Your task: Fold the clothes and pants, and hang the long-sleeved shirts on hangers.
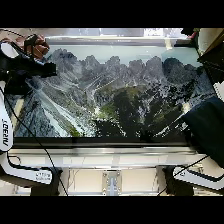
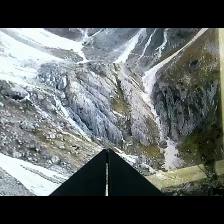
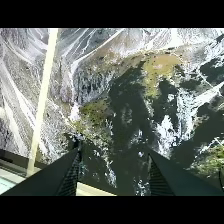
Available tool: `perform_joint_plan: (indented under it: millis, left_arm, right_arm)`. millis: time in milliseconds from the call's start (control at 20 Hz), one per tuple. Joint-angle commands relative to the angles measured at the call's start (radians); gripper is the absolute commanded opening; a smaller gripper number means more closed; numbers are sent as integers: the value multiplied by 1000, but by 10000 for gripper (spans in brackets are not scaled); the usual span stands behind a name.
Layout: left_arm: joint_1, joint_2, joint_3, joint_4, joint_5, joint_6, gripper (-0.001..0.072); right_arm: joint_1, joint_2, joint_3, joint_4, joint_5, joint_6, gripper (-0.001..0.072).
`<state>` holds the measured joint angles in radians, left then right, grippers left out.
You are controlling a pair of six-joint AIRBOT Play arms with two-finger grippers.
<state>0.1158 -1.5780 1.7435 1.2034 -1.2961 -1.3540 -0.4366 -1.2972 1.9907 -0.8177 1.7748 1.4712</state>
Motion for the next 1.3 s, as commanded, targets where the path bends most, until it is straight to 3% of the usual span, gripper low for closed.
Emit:
perform_joint_plan:
  millis: [0, 650, 800, 850, 900, 1000, 1100, 1150, 1250]
  left_arm:
    - [-1, -1, 0, 0, 0, 0, 23]
    - [-3, -3, 0, -26, 11, -18, 24]
    - [3, -15, 0, 55, 184, -28, 66]
    - [13, -18, 0, 152, 274, -100, 349]
    - [31, -20, 0, 286, 354, -228, 572]
    - [97, -27, 0, 483, 446, -465, 599]
    - [217, -51, 0, 480, 455, -655, 599]
    - [290, -68, 0, 448, 418, -722, 599]
    - [432, -110, 0, 361, 348, -745, 599]
  right_arm:
    - [1, 0, 1, 0, 2, 0, 447]
    - [1, 0, 1, -4, 12, 0, 447]
    - [1, 0, 1, -23, 12, 1, 447]
    - [1, 0, 1, -27, 13, 1, 447]
    - [1, 0, 1, -28, 13, 1, 447]
    - [1, 0, 1, -31, 12, 0, 447]
    - [1, 0, 1, -51, 8, 1, 447]
    - [1, 0, 1, -64, 6, 1, 447]
    - [1, 0, 1, -92, -9, 2, 447]
